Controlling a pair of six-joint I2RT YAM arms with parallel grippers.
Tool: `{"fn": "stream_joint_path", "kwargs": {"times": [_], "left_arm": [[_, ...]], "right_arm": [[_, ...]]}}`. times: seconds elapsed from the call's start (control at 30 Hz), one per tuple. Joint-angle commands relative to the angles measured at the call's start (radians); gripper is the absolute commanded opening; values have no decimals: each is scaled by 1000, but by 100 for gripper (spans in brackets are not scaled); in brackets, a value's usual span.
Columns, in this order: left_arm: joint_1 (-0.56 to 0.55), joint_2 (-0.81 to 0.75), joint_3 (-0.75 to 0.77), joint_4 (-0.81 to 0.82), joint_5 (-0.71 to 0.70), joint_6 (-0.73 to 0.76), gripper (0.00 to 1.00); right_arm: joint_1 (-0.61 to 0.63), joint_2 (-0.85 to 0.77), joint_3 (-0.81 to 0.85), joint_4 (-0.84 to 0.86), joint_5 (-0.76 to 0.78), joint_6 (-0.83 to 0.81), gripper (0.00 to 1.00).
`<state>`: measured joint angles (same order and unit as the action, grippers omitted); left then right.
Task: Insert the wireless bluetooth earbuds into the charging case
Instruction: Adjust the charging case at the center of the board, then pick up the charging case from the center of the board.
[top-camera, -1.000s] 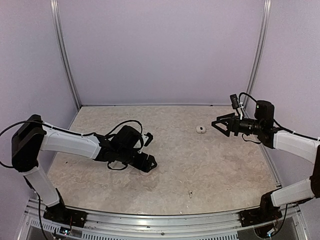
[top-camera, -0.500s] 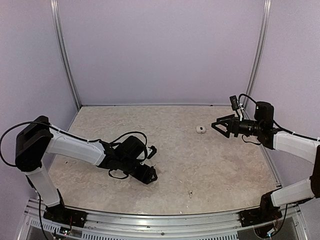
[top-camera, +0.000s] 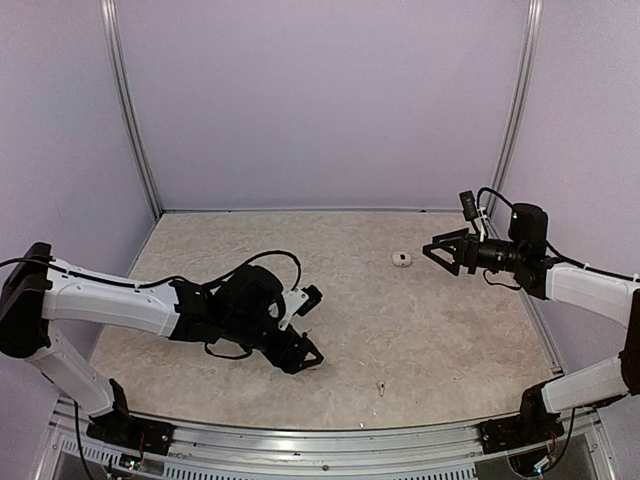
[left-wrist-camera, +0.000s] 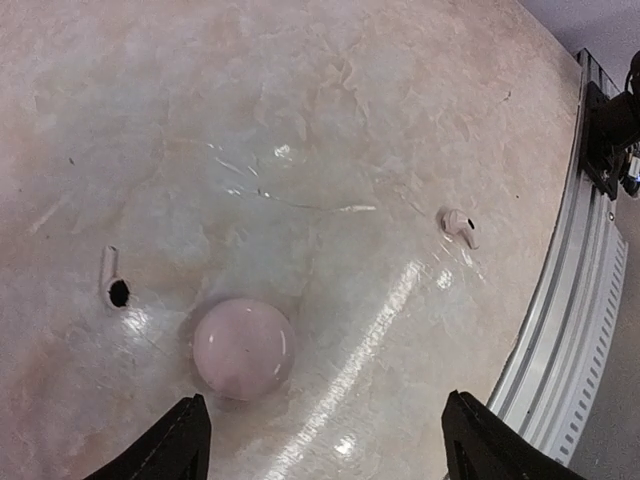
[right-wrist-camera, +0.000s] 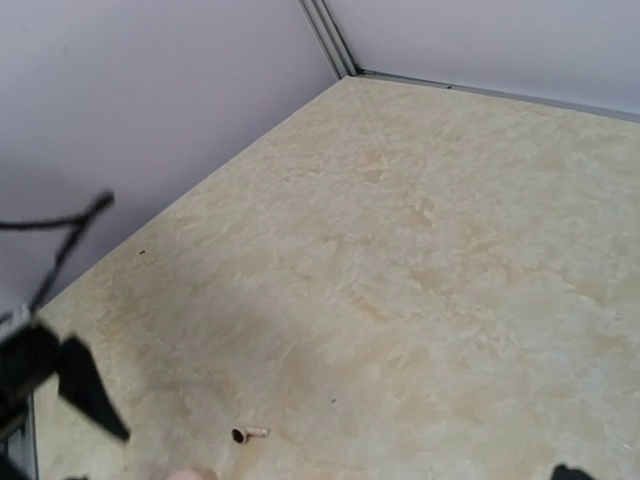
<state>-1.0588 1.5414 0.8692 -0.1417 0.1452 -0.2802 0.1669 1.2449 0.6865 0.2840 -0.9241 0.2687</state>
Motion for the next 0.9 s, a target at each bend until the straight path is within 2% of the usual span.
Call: {"fn": "stream_joint_path", "kwargs": {"times": [0.0,0.13,0.47,0.7,0.87], "left_arm": [[64,-57,-31,41,-51,186,81],[82,-76,-97,149,2,326,84],[55,26,-196,410,-8,438,82],[48,164,-180,509,-1,488,80],[56,201,-175,521,27,522,78]], "right_arm": [[-11,-9,-18,21,-20,9,99],[-9,-24,-19,-4,-17,0,99],[-9,-39,-49,-20,-33,9,100],[-7,-81,-83,-43,-31,18,99],[-7,-100,-103,-26,17,71,100]]}}
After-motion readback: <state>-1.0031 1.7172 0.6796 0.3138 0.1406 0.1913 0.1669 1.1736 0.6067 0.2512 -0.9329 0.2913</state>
